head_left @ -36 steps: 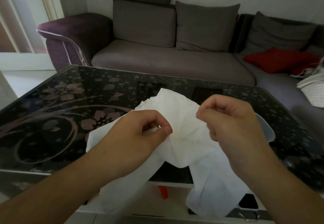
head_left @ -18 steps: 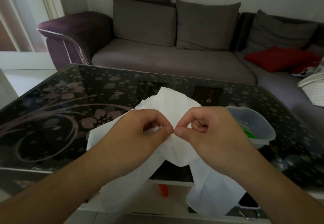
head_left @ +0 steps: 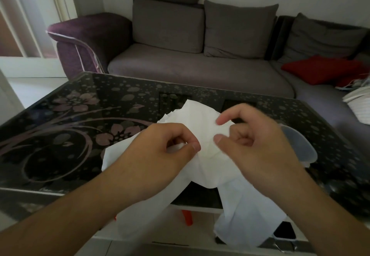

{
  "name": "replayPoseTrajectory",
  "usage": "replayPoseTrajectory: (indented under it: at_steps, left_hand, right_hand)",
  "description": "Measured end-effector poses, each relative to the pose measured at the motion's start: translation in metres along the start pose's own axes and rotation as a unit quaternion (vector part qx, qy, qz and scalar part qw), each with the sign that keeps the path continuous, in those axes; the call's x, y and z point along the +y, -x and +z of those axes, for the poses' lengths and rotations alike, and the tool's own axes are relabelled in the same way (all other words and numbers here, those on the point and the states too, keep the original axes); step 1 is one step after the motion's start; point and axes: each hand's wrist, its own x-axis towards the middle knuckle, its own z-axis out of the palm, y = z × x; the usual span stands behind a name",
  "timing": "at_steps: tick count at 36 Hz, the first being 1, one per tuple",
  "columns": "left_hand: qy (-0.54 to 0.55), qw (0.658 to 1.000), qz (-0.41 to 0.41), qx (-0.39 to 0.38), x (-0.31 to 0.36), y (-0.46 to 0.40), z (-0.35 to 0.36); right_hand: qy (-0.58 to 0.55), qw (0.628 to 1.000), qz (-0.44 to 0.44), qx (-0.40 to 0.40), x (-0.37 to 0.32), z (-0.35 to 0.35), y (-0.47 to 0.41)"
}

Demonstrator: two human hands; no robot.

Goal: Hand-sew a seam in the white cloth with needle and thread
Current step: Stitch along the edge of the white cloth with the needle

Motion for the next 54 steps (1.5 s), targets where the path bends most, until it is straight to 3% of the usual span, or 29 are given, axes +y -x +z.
replayPoseTrajectory:
  at_steps: [2, 4, 10, 14, 19, 26, 46, 54]
  left_hand:
    - [-0.002, 1.000, 0.004, -0.004, 0.000, 0.000, 0.000]
    - [-0.009, 1.000, 0.015, -0.004, 0.000, 0.000, -0.001]
    - [-0.018, 1.000, 0.015, -0.004, -0.001, -0.001, 0.000]
    - [-0.015, 1.000, 0.016, -0.003, 0.001, -0.001, -0.001]
    - [-0.006, 1.000, 0.023, 0.003, 0.001, 0.000, -0.002]
    - [-0.002, 1.000, 0.016, 0.007, 0.001, 0.000, -0.001]
    - [0.000, 1.000, 0.008, 0.009, 0.000, -0.001, -0.002]
    - [0.004, 1.000, 0.014, 0.009, 0.001, -0.001, -0.006]
  right_hand:
    - [0.025, 0.998, -0.013, -0.060, -0.002, 0.005, 0.002]
    - [0.053, 0.996, -0.030, -0.072, -0.001, 0.010, 0.000]
    - [0.096, 0.994, -0.014, -0.046, 0.004, 0.009, -0.001]
    - [0.066, 0.998, -0.024, -0.002, 0.004, 0.003, -0.002]
    - [0.026, 0.997, 0.023, 0.065, 0.005, -0.005, -0.005]
    - [0.070, 0.989, 0.053, 0.120, 0.013, -0.007, -0.009]
    - [0.099, 0.981, 0.060, 0.156, 0.012, -0.008, -0.011]
    - [0.046, 0.984, 0.063, 0.161, 0.011, -0.010, -0.010]
